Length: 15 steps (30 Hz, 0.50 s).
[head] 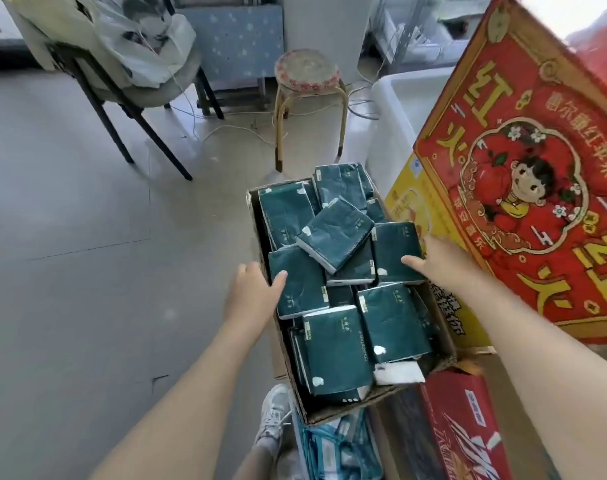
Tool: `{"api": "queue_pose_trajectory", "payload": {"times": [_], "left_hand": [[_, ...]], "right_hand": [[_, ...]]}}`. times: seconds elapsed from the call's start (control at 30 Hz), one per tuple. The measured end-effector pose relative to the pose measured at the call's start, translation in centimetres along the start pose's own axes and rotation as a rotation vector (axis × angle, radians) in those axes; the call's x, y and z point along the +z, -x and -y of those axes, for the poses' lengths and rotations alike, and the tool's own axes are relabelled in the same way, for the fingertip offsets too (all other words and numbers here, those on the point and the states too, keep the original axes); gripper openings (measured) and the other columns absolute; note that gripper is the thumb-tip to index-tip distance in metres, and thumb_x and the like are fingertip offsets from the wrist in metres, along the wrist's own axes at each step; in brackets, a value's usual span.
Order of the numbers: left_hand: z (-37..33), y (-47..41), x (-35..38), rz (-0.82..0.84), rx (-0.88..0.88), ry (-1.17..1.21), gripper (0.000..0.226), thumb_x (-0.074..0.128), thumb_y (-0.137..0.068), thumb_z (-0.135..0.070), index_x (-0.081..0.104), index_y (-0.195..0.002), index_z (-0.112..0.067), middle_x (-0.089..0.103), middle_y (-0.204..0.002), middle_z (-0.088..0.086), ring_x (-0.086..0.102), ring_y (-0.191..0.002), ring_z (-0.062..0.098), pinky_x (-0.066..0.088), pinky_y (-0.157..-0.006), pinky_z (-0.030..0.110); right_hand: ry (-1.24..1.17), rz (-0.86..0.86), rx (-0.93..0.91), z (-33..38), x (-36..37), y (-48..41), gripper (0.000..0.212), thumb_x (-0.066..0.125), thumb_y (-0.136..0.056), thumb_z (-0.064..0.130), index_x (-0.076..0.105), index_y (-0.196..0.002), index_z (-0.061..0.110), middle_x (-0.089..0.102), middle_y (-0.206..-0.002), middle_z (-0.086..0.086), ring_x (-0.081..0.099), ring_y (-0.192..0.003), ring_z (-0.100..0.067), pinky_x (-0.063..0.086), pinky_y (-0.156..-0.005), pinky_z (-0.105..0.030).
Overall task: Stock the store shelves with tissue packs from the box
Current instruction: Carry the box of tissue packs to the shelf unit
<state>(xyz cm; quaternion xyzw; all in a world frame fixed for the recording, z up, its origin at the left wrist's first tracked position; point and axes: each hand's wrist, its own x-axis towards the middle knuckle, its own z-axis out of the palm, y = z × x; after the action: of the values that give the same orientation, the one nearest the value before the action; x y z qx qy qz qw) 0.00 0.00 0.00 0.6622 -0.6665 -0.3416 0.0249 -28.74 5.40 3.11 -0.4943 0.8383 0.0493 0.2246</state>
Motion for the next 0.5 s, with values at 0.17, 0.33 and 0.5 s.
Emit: {"api": "queue_pose_trajectory", "payload": {"times": [0.17,0.33,0.5], "left_hand": [[0.5,-0.5,2.9,0.045,-0.173,0.263,0.071,0.052,-0.091,-0.050,0.030,-0.143,-0.007,0.035,-0.143,0.009,0.040,-0.128,0.025,0.035,-0.101,0.036],[0.8,-1.3,5.4,0.068,-0.246,0.534,0.049,0.062,-0.085,-0.046,0.039,-0.122,-0.023,0.047,-0.131,0.001,0.050,-0.118,0.023,0.042,-0.101,0.043],[0.6,-1.9,6.4,0.071,-0.352,0.711,0.087,0.066,-0.076,-0.053,0.023,-0.147,-0.024,0.038,-0.145,0.000,0.043,-0.129,0.022,0.035,-0.109,0.044]], "right_hand": [[-0.180,0.054,0.099,-0.9,1.6,-1.9,0.080,0.058,-0.087,0.050,0.022,-0.148,0.013,0.041,-0.145,-0.012,0.044,-0.128,-0.030,0.039,-0.105,-0.043],[-0.503,0.109,0.192,-1.2,3.1,-2.7,0.060,0.065,-0.085,0.043,0.045,-0.133,0.013,0.056,-0.130,-0.005,0.054,-0.114,-0.023,0.043,-0.094,-0.032],[-0.686,0.187,0.270,-2.0,4.2,-3.7,0.055,0.069,-0.080,0.044,0.053,-0.124,0.015,0.060,-0.113,-0.001,0.055,-0.094,-0.017,0.043,-0.082,-0.030]]}}
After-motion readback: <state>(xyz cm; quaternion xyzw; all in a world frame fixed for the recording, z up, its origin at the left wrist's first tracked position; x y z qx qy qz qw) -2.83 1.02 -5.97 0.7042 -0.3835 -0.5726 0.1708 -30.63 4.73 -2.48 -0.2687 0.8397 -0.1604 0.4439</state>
